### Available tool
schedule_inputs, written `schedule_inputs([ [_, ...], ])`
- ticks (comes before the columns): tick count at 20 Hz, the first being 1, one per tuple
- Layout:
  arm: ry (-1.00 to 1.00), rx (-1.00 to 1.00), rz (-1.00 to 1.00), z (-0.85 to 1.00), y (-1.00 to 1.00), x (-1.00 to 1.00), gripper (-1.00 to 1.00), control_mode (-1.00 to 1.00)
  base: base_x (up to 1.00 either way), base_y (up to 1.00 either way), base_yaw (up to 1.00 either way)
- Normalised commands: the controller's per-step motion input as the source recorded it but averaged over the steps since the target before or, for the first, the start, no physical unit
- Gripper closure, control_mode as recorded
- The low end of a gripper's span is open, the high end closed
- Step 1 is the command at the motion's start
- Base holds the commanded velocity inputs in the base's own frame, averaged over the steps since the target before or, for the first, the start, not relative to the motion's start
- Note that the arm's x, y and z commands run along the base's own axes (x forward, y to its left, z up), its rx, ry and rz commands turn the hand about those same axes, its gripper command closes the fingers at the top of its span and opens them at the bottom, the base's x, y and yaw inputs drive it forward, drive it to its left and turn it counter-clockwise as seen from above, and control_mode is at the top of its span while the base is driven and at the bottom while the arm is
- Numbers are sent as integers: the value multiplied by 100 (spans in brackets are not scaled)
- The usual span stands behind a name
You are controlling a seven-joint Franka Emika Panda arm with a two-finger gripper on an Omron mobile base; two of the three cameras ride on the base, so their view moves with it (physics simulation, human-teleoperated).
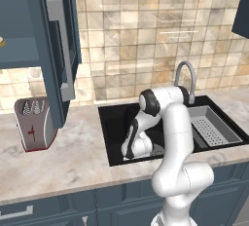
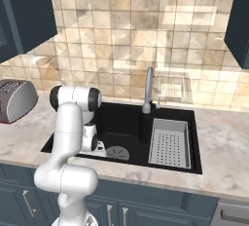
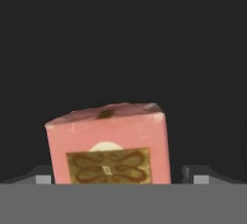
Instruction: Pick up the dish brush and bar soap from the sink, and place them back in the cabinet, and close the cabinet doors.
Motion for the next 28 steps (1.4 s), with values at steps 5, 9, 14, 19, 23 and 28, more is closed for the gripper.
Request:
schedule_inputs([
  [5, 0, 0, 0, 0, 0, 0, 100, -100, 0, 0, 0],
  [9, 0, 0, 0, 0, 0, 0, 100, -100, 0, 0, 0],
  [14, 0, 0, 0, 0, -5, 0, 100, -100, 0, 0, 0],
  [19, 0, 0, 0, 0, -16, 0, 100, -100, 0, 0, 0],
  [23, 0, 0, 0, 7, -21, 0, 100, -100, 0, 0, 0],
  [28, 0, 0, 0, 13, -2, 3, 100, -100, 0, 0, 0],
])
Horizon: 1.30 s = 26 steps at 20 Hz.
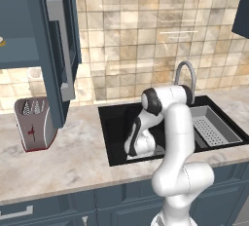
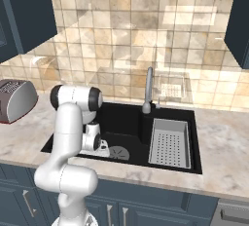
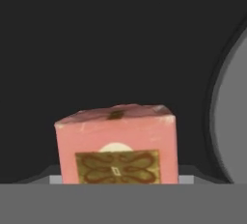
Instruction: Pick up the dish brush and bar soap from the sink, and place them back in the cabinet, and close the cabinet doors.
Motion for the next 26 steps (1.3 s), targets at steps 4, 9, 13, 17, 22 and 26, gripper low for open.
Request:
schedule_inputs([
  [4, 0, 0, 0, 22, 0, 0, 100, -100, 0, 0, 0],
  [9, 0, 0, 0, 25, 0, 0, 100, -100, 0, 0, 0],
  [13, 0, 0, 0, 27, 0, 0, 100, -100, 0, 0, 0],
  [17, 0, 0, 0, 29, 0, 0, 100, -100, 0, 0, 0],
  [22, 0, 0, 0, 39, 0, 0, 100, -100, 0, 0, 0],
  [26, 0, 0, 0, 41, 0, 0, 100, -100, 0, 0, 0],
])
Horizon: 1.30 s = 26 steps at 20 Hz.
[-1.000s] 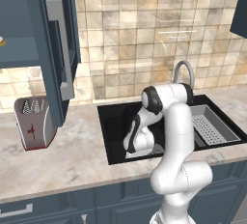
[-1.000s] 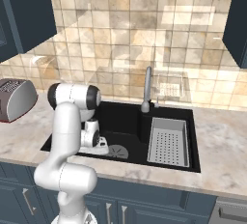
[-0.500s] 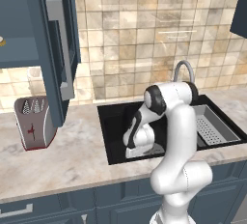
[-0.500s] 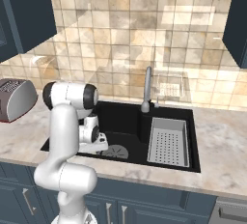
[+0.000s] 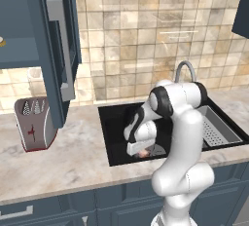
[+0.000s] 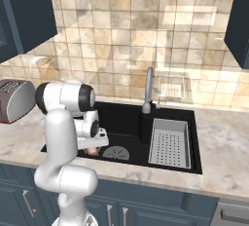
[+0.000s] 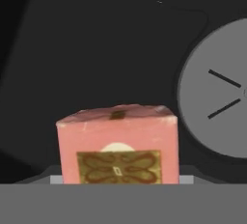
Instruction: Pick up the dish brush and bar soap from the sink, and place them back in the cabinet, and close the cabinet doors.
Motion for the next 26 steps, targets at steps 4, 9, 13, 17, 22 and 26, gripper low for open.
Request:
schedule_inputs([
  [4, 0, 0, -2, 52, 0, 0, 100, -100, 0, 0, 0],
  [9, 0, 0, -1, 36, 0, 0, 100, -100, 0, 0, 0],
  [13, 0, 0, -1, 34, 0, 0, 100, -100, 0, 0, 0],
  [17, 0, 0, -2, 33, 0, 0, 100, -100, 0, 0, 0],
  [22, 0, 0, -1, 36, 0, 0, 100, -100, 0, 0, 0],
  [26, 0, 0, -3, 40, 0, 0, 100, -100, 0, 0, 0],
])
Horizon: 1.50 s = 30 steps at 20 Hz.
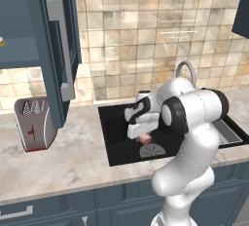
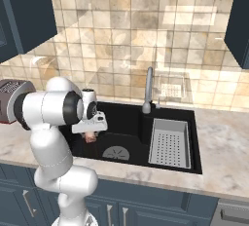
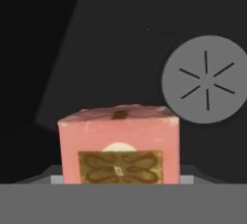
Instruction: Pick up the dish brush and bar soap from the sink, and place them back in the cabinet, and close the cabinet doors.
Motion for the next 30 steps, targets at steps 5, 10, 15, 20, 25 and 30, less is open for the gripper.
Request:
schedule_inputs([
  [5, 0, 0, -3, 50, 0, 0, 100, -100, 0, 0, 0],
  [10, 0, 0, -5, 43, 0, 0, 100, -100, 0, 0, 0],
  [15, 0, 0, -7, 46, 0, 0, 100, -100, 0, 0, 0],
  [20, 0, 0, -8, 46, -2, -4, 100, -100, 0, 0, 0],
  [25, 0, 0, -7, 45, -2, -4, 100, -100, 0, 0, 0],
  [30, 0, 0, -4, 33, -13, -24, 100, -100, 0, 0, 0],
])
